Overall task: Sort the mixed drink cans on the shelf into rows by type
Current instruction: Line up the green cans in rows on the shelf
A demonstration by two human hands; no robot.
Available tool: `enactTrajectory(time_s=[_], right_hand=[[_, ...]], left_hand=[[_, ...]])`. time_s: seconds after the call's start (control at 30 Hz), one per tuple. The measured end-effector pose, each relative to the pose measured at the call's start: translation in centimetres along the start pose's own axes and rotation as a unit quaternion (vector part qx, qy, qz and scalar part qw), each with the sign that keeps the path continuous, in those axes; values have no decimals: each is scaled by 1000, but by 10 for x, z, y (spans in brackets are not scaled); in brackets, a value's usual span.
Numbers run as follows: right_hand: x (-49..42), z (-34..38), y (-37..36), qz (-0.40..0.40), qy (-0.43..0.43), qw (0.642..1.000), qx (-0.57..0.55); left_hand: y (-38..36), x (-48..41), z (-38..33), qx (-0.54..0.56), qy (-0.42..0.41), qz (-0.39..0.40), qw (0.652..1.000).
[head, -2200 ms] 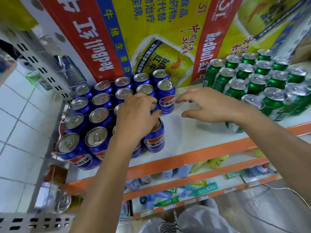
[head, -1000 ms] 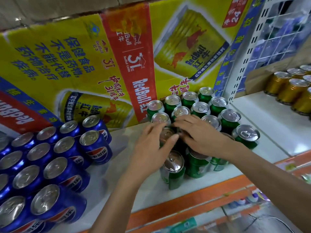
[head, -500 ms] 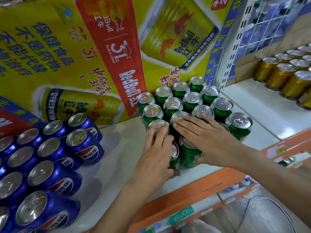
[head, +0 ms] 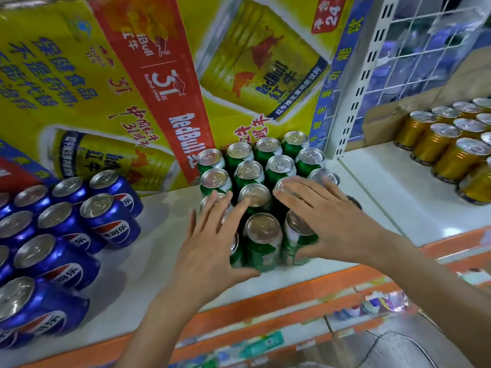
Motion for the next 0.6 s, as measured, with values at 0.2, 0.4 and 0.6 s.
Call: enactTrajectory(time_s=[0.2, 0.4, 0.6], right_hand=[[23, -47, -11, 97, -52, 994, 21], [18, -53, -31, 90, -20, 996, -23], [12, -50, -27, -84, 58, 991, 91]], left_hand=[[2, -26, -62, -81, -19, -100, 992], [-17, -45, -81, -128, 35, -93, 987], [-18, -48, -78, -121, 61, -78, 988]])
Point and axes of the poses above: each hand's wrist, its own x-axis away from the middle knuckle, its own y-axis out of the back of the hand, z = x × y, the point moved 6 cm from there along -x, towards the middle knuckle, and after that the axes turned 8 degrees about z, right-handed, at the moved point
